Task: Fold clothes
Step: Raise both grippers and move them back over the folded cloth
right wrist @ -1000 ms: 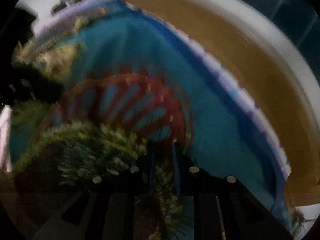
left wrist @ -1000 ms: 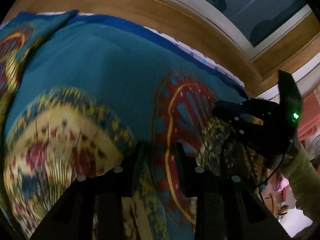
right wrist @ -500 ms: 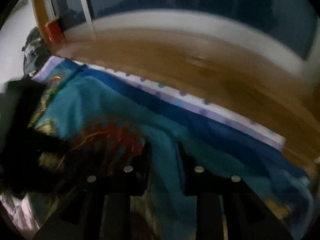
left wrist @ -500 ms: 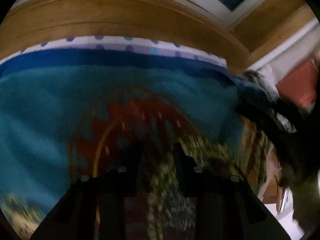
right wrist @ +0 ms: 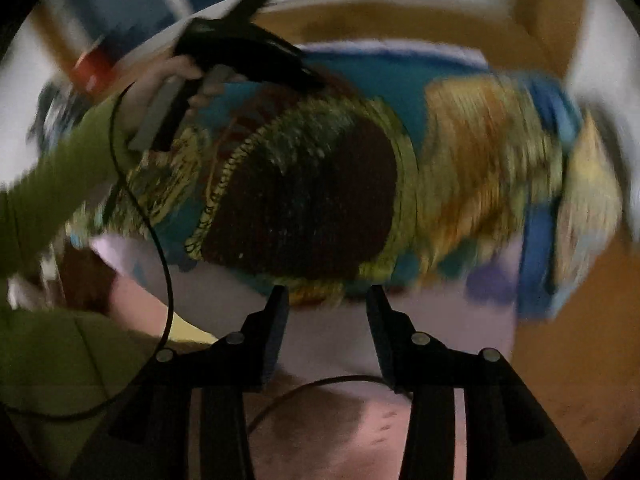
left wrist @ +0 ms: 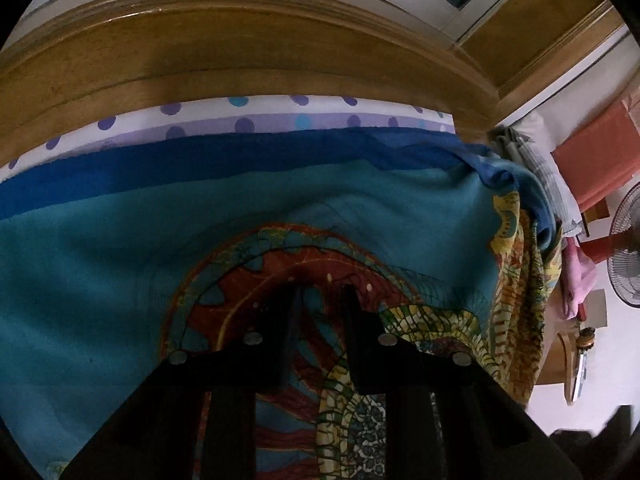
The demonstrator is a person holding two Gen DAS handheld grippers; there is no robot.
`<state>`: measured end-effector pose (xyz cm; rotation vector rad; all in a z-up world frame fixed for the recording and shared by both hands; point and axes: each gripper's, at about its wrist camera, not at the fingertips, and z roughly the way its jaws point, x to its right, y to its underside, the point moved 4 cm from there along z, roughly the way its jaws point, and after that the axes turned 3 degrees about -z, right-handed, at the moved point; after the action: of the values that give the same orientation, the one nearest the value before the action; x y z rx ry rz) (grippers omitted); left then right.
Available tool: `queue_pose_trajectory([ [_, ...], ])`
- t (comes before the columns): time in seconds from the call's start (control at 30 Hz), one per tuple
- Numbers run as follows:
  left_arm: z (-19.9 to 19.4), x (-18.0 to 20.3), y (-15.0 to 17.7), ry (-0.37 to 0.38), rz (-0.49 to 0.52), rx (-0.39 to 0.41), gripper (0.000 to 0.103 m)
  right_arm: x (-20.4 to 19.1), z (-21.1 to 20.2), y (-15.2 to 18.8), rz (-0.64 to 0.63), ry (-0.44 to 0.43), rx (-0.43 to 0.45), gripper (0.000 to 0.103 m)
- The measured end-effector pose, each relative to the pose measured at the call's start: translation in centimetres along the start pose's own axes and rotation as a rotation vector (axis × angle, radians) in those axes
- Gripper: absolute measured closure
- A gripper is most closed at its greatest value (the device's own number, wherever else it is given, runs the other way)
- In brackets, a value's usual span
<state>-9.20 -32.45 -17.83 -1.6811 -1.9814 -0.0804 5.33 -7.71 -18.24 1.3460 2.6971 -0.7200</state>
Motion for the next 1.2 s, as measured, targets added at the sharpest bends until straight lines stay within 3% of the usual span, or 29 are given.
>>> queue_pose_trajectory([
  [0.13,-0.1,-0.4,-0.2,0.035,-0.018,-0.013,0.081,1.2,1.1,0.5,0.205,-0.044,0.008,0.063],
  [0.27,0.5,-0.1,-0.3,0.047,-0.013,-0.024,0.081,0.5,2.3,0.4,0.260,-0.009,0.078,0.063],
  [0.3,0.5,0.0,-0.3,0.047,-0.010,-0.027,0.081,0.6,2.2,0.2,0.269,0.002,0.096,0.069],
  [0.33,0.5,0.1,-0.3,0.047,-0.006,-0.029,0.081,0.6,2.0,0.1,0.278,0.012,0.112,0.094],
  [0.37,0.5,0.1,-0.3,0.047,-0.003,-0.031,0.081,0.8,1.9,0.2,0.311,0.003,0.129,0.102],
  [0.57,0.5,-0.1,-0.4,0.064,-0.001,-0.040,0.081,0.7,-1.9,1.4,0.390,-0.003,0.220,0.103],
  [0.73,0.5,-0.3,-0.5,0.077,0.010,-0.042,0.081,0.3,-1.0,3.2,0.349,0.100,0.132,0.103],
  [0.9,0.6,-0.2,-0.5,0.077,0.016,-0.047,0.081,1.8,0.3,5.3,0.403,0.158,0.078,0.103],
  [1.03,0.6,-0.1,-0.6,0.070,0.028,-0.049,0.081,2.1,-1.0,4.3,0.428,0.119,0.135,0.102],
  [1.13,0.6,-0.1,-0.6,0.071,0.032,-0.046,0.081,2.2,-2.2,1.8,0.448,0.069,0.253,0.101],
  [1.2,0.6,-0.1,-0.6,0.074,0.031,-0.044,0.081,1.3,-1.9,-0.4,0.384,0.075,0.297,0.099],
])
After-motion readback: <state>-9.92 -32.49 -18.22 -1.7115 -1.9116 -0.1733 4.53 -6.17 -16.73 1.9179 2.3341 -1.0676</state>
